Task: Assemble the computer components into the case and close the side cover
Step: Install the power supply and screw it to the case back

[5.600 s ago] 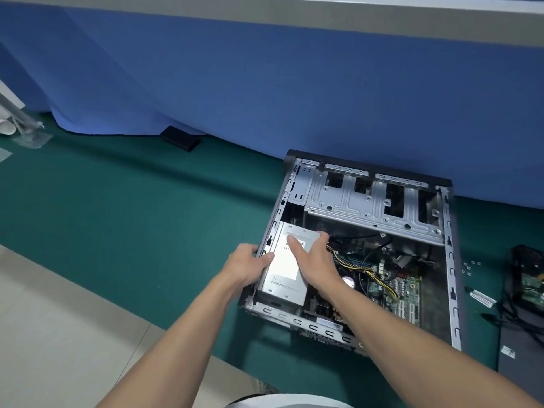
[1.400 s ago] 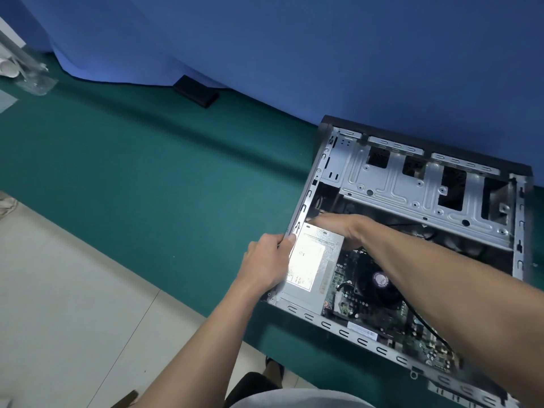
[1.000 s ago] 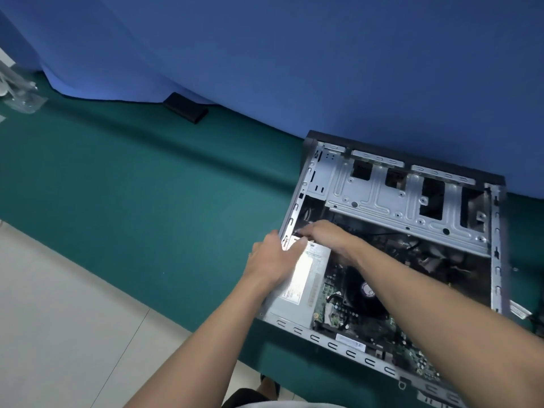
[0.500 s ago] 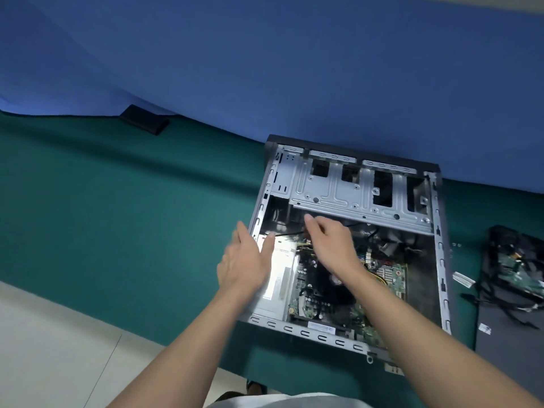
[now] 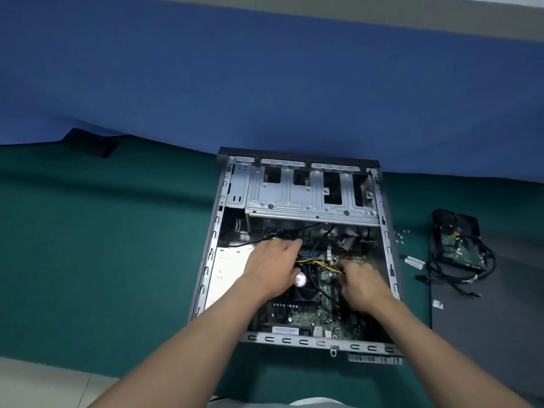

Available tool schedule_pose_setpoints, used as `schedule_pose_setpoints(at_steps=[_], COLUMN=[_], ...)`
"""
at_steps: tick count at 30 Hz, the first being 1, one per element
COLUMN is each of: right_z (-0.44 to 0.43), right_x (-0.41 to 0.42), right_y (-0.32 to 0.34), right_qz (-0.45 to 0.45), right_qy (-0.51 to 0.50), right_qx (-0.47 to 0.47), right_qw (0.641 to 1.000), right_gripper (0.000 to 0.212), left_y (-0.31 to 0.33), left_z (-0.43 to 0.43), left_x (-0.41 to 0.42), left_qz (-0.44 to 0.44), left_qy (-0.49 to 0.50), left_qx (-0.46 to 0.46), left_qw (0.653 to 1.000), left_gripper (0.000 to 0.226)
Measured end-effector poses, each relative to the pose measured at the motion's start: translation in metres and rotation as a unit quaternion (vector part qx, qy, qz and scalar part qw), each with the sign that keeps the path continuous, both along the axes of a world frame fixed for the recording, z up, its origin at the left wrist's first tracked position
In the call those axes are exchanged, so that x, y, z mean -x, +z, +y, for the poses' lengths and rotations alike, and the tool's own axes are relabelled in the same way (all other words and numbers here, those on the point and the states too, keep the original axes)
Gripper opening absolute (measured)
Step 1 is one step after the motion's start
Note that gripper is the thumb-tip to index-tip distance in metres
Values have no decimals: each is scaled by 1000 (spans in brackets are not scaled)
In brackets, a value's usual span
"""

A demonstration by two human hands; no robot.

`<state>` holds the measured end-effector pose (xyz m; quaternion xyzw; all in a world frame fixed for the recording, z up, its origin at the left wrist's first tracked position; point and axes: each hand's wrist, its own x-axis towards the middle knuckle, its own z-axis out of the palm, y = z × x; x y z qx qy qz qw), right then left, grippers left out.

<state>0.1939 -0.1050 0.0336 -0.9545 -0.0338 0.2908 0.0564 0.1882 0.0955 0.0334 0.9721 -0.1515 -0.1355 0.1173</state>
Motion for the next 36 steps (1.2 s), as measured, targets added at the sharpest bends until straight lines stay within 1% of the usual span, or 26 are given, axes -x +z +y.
schedule_pose_setpoints(at_steps=[1,2,5,7,9,12,14,16,20,22,24,25,26,28,30,32,34,36], right_z=[-2,-2,2,10,23,44,53,57,58,58,55,52,50,43,36,32,30,29], right_x=[-1,-2,-4,-10,-19,-32,-41,-51,-64,-70,-76,-79,-82,-88,-95,-102,-107,-110], right_y=[4,8,21,27,29,25,17,10,-6,-13,-18,-20,-22,-28,-34,-40,-44,-47], right_qz=[-10,-21,-79,-123,-157,-160,-136,-103,-39,-32,-37,-31,-21,2,17,23,46,69], right_qy=[3,7,46,62,54,49,86,106,91,97,106,105,102,93,77,59,58,71], right_qx=[-17,-42,-117,-154,-195,-247,-234,-202,-145,-84,-28,-6,14,40,32,-2,-7,-5], right_qw=[1000,999,989,978,967,954,959,968,984,991,993,994,994,995,996,998,997,995], right_gripper=[37,32,23,27,32,38,32,28,25,21,12,12,13,15,14,27,35,35], left_y=[2,5,15,18,20,20,20,21,16,11,6,3,0,-6,-9,-11,-13,-13], left_z=[-2,-4,-4,1,13,38,50,57,57,54,51,49,47,44,42,43,44,44], left_x=[-4,-7,-14,-18,-20,-21,-19,-14,0,9,17,19,20,19,17,15,16,16], left_qz=[28,37,-4,-45,-79,-100,-89,-107,-121,-124,-119,-117,-118,-122,-116,-107,-106,-107], left_qy=[-10,-18,-4,24,62,124,149,176,221,222,213,205,195,174,168,176,181,186], left_qx=[-31,-56,-83,-72,-49,0,43,83,141,147,135,118,97,59,38,22,10,11], left_qw=[999,998,997,996,994,987,984,975,958,956,960,964,969,975,978,978,978,977], left_gripper=[49,41,19,17,16,13,21,19,17,20,28,33,34,27,30,39,38,38])
